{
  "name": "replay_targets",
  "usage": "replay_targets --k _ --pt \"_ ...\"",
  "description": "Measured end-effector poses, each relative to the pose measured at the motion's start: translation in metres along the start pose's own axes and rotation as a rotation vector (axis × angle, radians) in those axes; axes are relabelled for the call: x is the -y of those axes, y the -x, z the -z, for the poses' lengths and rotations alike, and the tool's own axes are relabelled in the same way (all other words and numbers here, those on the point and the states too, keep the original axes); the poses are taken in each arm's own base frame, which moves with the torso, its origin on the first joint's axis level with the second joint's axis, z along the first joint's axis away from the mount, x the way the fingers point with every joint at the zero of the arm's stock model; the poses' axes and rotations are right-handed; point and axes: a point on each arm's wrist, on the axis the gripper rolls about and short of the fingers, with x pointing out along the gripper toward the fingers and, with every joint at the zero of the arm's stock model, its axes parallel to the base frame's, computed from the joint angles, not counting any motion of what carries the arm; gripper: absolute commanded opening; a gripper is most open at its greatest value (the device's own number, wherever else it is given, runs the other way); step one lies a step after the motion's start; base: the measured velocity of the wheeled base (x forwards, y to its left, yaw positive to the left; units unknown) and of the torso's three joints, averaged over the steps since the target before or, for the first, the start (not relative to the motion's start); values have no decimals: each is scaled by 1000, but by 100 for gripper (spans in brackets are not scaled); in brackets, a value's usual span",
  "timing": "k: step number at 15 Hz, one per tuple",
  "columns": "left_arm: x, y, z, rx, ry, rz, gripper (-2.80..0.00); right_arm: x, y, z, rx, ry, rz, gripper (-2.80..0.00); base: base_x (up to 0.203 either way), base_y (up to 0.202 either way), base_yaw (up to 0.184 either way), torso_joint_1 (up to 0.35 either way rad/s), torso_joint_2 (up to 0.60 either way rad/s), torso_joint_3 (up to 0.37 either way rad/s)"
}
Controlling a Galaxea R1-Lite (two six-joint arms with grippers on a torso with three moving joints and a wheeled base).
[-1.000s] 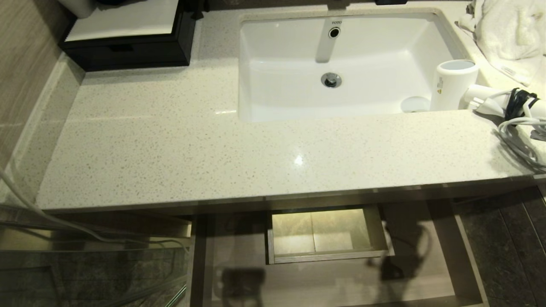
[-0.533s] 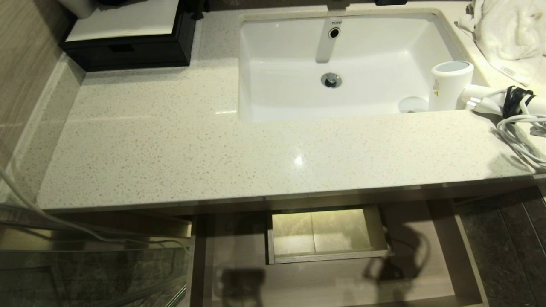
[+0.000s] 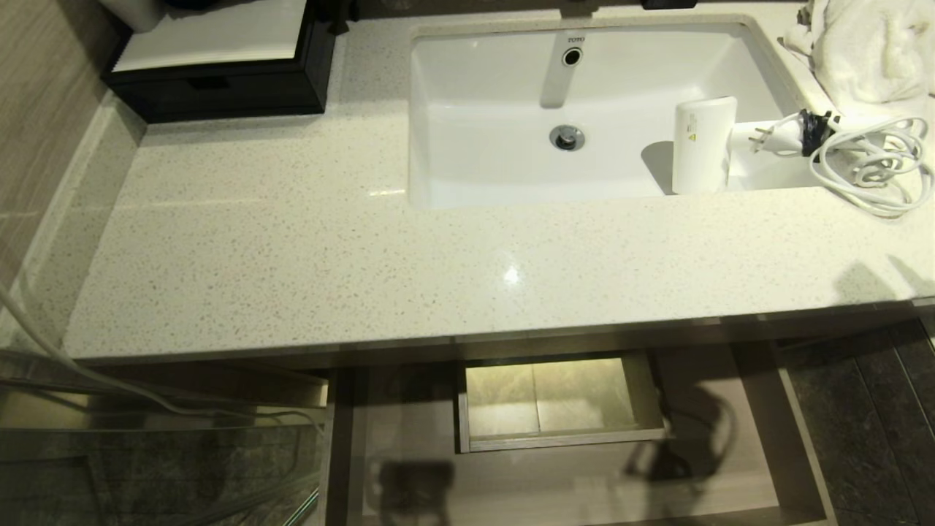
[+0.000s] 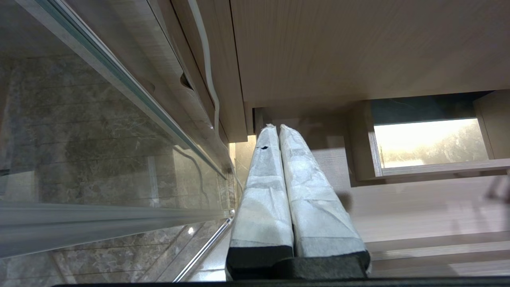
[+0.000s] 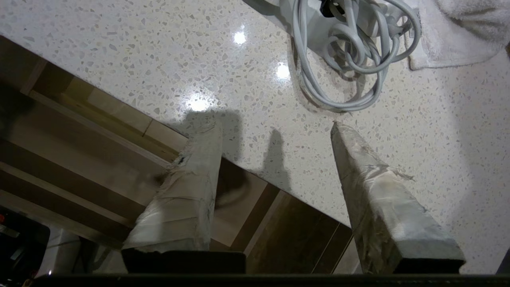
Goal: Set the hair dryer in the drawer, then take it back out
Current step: Pick up the hairdryer
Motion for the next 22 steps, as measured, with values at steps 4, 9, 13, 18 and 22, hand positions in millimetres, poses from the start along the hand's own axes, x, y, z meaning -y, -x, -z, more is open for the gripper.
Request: replay_targets --k 4,9,13,18,22 --pt "0 0 0 0 0 0 -280 4 -5 1 -4 -5 -6 0 0 0 0 0 0 0" --pt "0 0 0 0 0 1 -280 6 -9 3 -9 -13 -16 0 0 0 0 0 0 0" --pt "0 0 0 0 0 0 -280 6 -11 5 -13 -17 -21 0 0 0 0 0 0 0" --pt "0 0 0 0 0 1 -280 6 -11 5 -14 -19 -23 0 0 0 0 0 0 0" --pt "0 0 0 0 0 0 -280 7 -12 5 -14 -19 -23 0 0 0 0 0 0 0"
